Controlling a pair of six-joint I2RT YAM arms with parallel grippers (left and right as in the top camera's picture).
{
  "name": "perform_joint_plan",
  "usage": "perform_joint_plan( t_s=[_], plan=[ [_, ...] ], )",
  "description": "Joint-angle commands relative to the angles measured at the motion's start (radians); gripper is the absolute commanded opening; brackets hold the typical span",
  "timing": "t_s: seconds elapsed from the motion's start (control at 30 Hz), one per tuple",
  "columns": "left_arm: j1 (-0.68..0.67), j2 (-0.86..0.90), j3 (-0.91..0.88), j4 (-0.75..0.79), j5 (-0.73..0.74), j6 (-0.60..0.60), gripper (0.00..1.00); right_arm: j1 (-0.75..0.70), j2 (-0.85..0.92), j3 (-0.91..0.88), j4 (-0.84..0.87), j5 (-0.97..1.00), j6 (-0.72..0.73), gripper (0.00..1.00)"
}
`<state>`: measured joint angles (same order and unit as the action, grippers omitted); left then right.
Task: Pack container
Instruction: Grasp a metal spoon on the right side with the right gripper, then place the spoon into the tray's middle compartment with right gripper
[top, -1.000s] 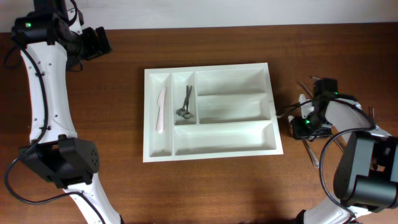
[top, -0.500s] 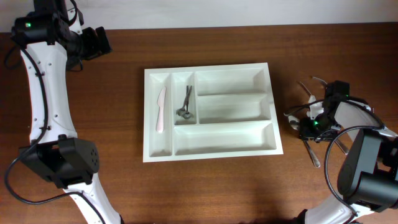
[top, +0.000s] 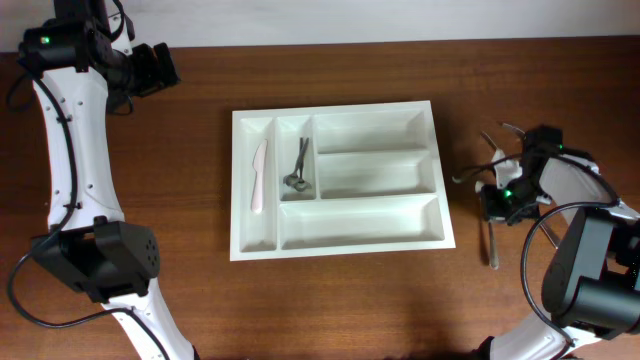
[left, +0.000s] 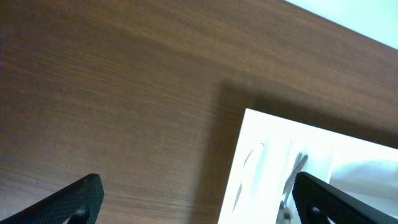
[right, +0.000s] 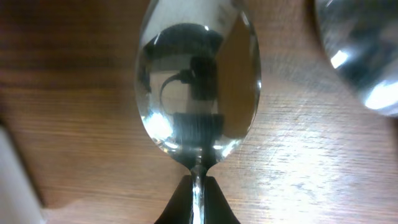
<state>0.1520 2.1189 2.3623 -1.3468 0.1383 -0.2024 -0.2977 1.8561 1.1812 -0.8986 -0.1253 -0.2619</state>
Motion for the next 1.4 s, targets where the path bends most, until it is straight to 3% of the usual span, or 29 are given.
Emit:
perform_joint_plan(
  t_s=[0.0,0.1,0.33,0.5,0.7,0.87,1.3,1.37],
  plan=[
    [0.002,-0.004,0.013,-0.001,-0.004,0.005,0.99,0.025,0.002,0.097,-0.046,-0.022,0.003,0.04],
    [0.002,-0.004,0.013,-0.001,-0.004,0.006,0.99,0.048,0.000,0.187,-0.111,-0.026,0.000,0.04],
    [0.002,-0.004,0.013,-0.001,-0.004,0.006,0.99,0.200,0.000,0.438,-0.246,-0.048,-0.175,0.04],
    [0.002,-0.004,0.013,-0.001,-0.004,0.005,0.99,0.337,0.000,0.499,-0.259,-0.103,-0.407,0.04],
    [0.002,-0.004,0.013,-0.001,-0.004,0.006,0.99,0.497,0.002,0.489,-0.320,-0.204,-0.803,0.04],
    [0.002,-0.004,0.013,-0.001,-0.004,0.005,0.99,0.552,0.004,0.458,-0.309,-0.204,-1.043,0.04],
    [0.002,-0.004,0.013,-0.001,-0.004,0.006,0.99,0.551,0.172,0.426,-0.180,-0.204,-1.076,0.03],
    [0.002,-0.004,0.013,-0.001,-0.004,0.006,0.99,0.551,0.174,0.426,-0.178,-0.204,-1.076,0.10]
  ],
)
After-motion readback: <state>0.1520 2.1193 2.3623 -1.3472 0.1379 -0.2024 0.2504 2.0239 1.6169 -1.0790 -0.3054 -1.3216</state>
